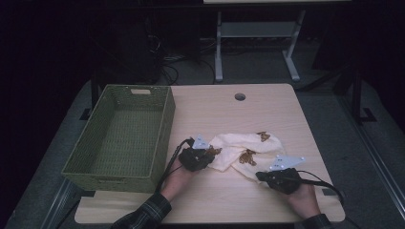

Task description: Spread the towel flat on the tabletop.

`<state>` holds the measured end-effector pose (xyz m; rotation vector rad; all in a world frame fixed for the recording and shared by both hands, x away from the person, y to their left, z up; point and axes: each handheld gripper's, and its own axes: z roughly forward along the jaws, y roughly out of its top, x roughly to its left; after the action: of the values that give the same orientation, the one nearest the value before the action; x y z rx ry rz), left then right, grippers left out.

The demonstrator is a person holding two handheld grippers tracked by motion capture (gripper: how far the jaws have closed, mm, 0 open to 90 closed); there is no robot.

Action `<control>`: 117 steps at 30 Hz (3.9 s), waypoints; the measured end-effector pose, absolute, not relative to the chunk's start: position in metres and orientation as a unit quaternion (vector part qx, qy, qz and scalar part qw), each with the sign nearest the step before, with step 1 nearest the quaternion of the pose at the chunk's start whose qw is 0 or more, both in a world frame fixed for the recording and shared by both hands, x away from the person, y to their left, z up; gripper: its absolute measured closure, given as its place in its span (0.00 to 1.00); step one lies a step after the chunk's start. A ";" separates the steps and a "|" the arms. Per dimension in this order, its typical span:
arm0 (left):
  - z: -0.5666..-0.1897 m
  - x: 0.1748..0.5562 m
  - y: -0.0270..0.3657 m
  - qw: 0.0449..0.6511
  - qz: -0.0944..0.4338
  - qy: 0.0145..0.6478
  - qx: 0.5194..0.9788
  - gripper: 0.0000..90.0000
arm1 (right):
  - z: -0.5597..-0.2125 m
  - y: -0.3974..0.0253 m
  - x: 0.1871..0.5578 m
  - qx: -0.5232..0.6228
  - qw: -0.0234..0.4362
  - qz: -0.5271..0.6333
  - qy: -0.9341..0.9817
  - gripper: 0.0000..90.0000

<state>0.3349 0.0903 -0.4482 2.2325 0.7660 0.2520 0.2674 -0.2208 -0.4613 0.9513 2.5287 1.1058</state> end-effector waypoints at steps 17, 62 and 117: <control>-0.432 0.320 0.104 0.392 0.090 0.314 0.860 0.94 | -0.448 -0.284 0.256 0.368 0.151 0.383 0.834 0.99; -0.426 0.368 0.081 0.420 0.103 0.298 0.851 0.65 | -0.428 -0.293 0.318 0.384 0.142 0.408 0.816 0.73; -0.439 0.319 0.054 0.401 0.050 0.193 0.894 0.78 | -0.463 -0.277 0.271 0.358 0.081 0.365 0.856 0.98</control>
<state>0.3194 0.0538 -0.4395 2.2616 0.4871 0.1268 0.2709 -0.2766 -0.4633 1.0700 2.5577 1.0896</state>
